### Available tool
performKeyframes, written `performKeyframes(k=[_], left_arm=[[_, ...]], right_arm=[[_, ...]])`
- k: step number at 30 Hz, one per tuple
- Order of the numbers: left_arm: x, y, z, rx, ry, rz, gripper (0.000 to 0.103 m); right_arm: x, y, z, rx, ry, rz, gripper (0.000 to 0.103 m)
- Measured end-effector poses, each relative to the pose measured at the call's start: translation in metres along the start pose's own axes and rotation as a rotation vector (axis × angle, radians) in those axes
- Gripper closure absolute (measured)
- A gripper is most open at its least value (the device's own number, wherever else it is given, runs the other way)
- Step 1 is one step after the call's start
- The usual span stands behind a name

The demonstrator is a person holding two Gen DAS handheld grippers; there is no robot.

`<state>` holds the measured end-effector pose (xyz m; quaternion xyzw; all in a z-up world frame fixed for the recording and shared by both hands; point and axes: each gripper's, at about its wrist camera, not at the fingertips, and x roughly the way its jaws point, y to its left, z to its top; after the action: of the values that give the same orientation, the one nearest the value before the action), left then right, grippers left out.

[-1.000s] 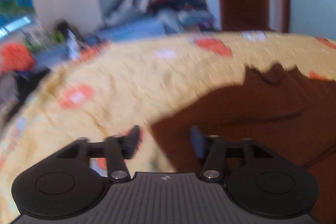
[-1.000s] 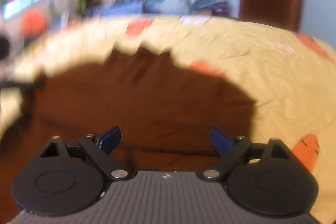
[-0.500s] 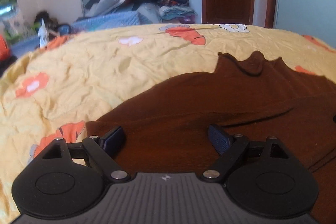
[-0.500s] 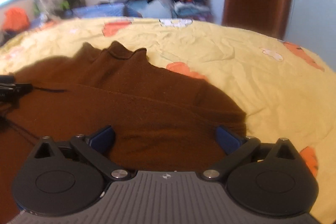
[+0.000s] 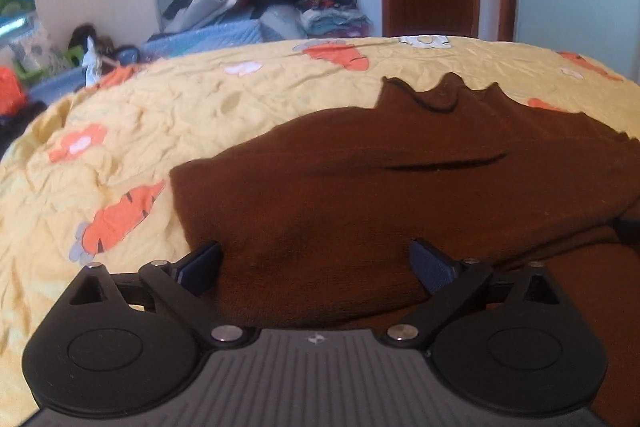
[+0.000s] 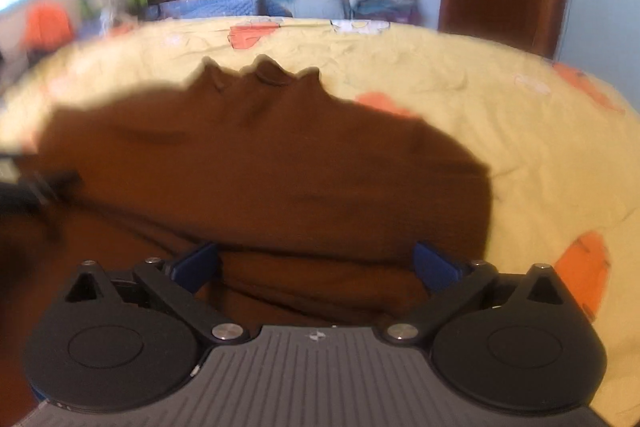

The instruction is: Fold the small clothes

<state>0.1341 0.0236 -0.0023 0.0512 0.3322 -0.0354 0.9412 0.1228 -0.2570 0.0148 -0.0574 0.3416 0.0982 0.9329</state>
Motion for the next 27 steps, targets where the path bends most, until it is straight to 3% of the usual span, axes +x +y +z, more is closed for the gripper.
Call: performKeyframes(k=[3, 6, 8, 11, 14, 15, 20, 22, 24, 26, 27], left_arm=[[0.003, 0.003, 0.004, 0.017, 0.004, 0.009, 0.000], [-0.014, 0.007, 0.008, 0.003, 0.023, 0.094, 0.000], [-0.034, 0.009, 0.006, -0.039, -0.002, 0.040, 0.000], [-0.042, -0.005, 0.000, -0.012, 0.002, -0.036, 0.000], [-0.022, -0.012, -0.014, 0.023, 0.071, -0.019, 0.000], [-0.023, -0.007, -0.020, -0.001, 0.028, -0.034, 0.000], [-0.036, 0.009, -0.022, -0.047, 0.074, -0.005, 0.000], [-0.055, 0.015, -0.027, -0.080, 0.065, -0.043, 0.000], [-0.068, 0.015, -0.038, -0.079, 0.069, -0.098, 0.000], [-0.068, 0.007, -0.053, -0.003, 0.072, -0.067, 0.000], [-0.072, 0.006, -0.061, 0.025, 0.021, -0.056, 0.000]], right_arm=[[-0.002, -0.006, -0.003, 0.017, -0.008, 0.020, 0.000], [-0.010, -0.002, 0.002, 0.031, 0.036, -0.006, 0.000], [-0.024, -0.001, 0.002, 0.099, 0.051, -0.007, 0.001], [-0.041, 0.007, -0.002, 0.101, -0.011, 0.069, 0.000], [-0.027, 0.016, -0.002, 0.055, 0.041, 0.036, 0.000], [-0.021, 0.016, -0.004, 0.039, 0.060, 0.027, 0.000], [-0.024, 0.011, -0.015, -0.007, 0.038, 0.021, 0.000], [-0.035, 0.014, -0.012, 0.026, 0.066, -0.014, 0.000], [-0.054, 0.015, -0.015, 0.083, 0.037, 0.060, 0.000], [-0.065, 0.022, -0.023, 0.095, 0.016, 0.108, 0.000], [-0.063, 0.025, -0.028, 0.077, 0.040, 0.098, 0.000]])
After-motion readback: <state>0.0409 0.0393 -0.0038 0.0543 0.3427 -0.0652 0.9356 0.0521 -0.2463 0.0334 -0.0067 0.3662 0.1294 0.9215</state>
